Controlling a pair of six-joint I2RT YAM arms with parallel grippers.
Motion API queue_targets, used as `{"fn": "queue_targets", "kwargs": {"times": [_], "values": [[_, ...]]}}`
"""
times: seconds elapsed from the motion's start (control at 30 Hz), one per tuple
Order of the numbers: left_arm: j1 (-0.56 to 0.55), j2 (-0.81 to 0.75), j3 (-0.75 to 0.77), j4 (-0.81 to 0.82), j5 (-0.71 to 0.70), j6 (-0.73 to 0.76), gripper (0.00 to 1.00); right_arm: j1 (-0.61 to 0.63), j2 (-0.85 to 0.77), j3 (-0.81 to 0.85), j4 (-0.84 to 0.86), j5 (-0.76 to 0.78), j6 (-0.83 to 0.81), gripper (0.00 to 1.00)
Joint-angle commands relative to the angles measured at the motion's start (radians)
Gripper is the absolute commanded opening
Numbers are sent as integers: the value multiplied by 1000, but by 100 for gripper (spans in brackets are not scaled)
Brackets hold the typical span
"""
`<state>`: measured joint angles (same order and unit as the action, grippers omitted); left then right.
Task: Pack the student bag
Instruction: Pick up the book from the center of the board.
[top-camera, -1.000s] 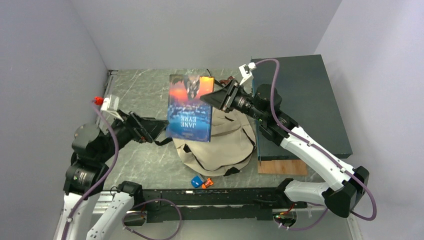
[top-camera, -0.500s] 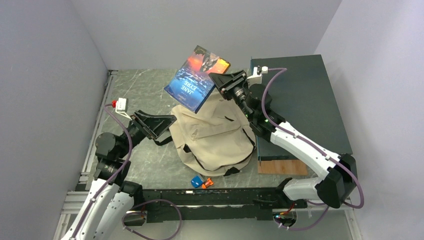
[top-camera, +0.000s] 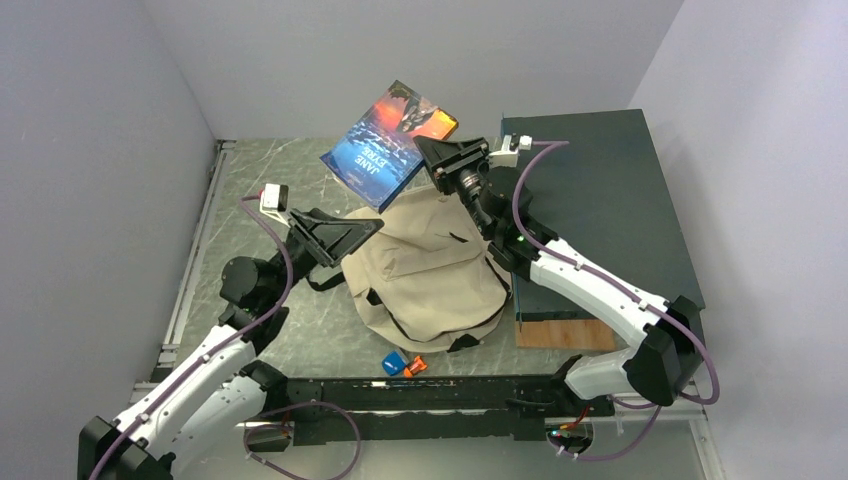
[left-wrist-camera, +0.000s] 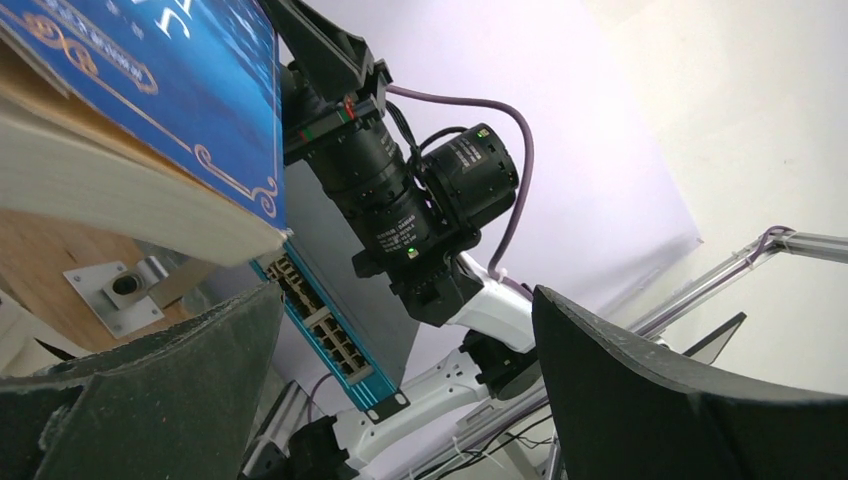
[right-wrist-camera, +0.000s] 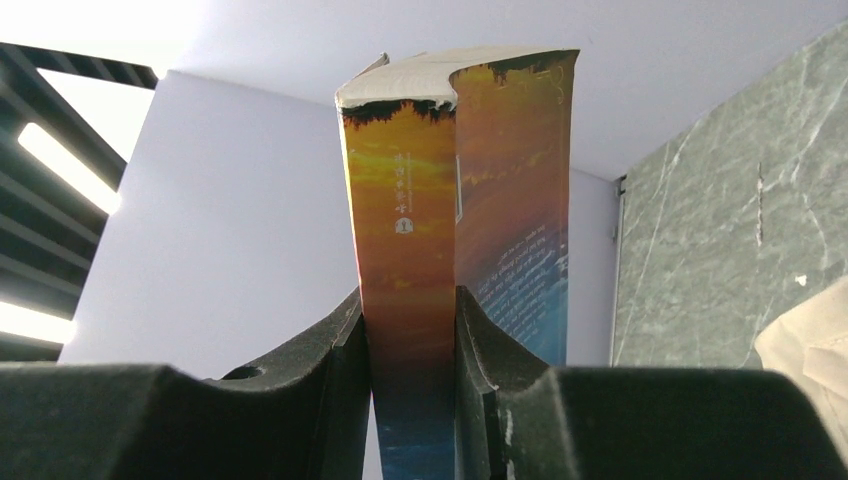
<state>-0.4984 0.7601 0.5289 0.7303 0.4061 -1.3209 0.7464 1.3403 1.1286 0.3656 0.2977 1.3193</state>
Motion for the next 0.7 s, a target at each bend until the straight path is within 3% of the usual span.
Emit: {"fn": "queue_targets", "kwargs": {"times": [0.0,0.37,0.67], "values": [[-42,-29,31,-16,-105,38,100,7,-72,95,277,28,71,0],[-85,102,89,13,-189,9,100,8,-113,70,291,18,122,0],[-96,145,65,133,-381,12,100,8,-167,-3,289,21,141,0]]}}
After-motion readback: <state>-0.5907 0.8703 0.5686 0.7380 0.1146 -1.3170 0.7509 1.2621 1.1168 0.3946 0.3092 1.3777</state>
